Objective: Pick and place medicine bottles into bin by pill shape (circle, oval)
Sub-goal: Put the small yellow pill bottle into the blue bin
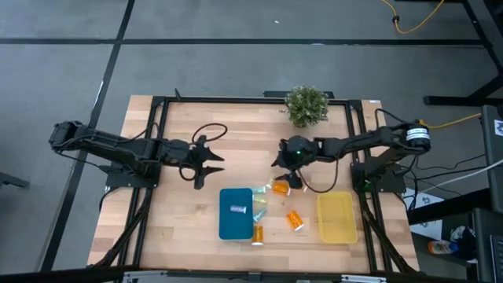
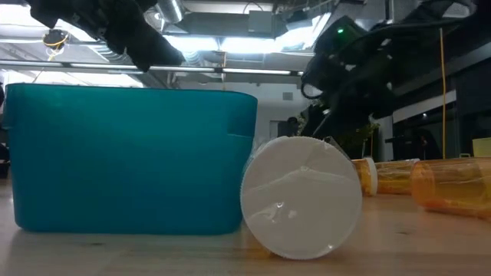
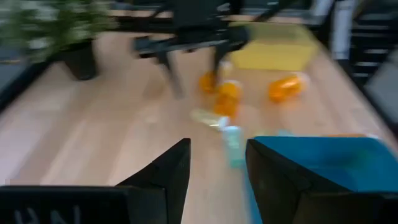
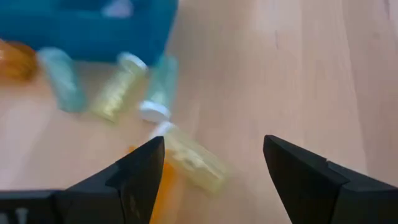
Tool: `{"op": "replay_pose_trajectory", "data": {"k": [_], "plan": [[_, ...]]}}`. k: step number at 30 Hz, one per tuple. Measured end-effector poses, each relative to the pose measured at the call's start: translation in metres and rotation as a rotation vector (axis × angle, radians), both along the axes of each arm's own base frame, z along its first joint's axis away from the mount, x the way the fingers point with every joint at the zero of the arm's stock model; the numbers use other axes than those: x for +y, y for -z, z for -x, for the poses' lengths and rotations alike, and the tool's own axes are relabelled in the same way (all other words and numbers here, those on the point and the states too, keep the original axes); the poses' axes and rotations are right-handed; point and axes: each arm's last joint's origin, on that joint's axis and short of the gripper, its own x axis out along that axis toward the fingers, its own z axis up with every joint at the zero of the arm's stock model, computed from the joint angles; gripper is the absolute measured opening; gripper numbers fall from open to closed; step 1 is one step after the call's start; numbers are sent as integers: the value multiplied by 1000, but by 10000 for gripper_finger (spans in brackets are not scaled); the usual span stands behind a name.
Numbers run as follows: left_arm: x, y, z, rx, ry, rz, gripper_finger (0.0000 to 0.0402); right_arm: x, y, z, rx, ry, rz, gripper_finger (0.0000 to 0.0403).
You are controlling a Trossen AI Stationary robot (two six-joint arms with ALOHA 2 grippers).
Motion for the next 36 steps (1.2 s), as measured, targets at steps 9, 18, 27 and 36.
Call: {"op": "replay_pose_trajectory", "data": {"k": [9, 18, 27, 36], "plan": [[7, 1, -1, -60, 5, 22, 147, -6, -2, -28, 275, -100, 148, 276], [7, 35, 9, -138, -2, 47, 147, -1, 9, -38, 320, -204, 160, 276], [6, 62, 20, -125, -27, 140, 147, 13, 18, -45, 285, -267, 185, 276], [-4, 76, 31, -199, -2, 148, 147, 16, 31, -48, 314, -285, 167, 240]]}}
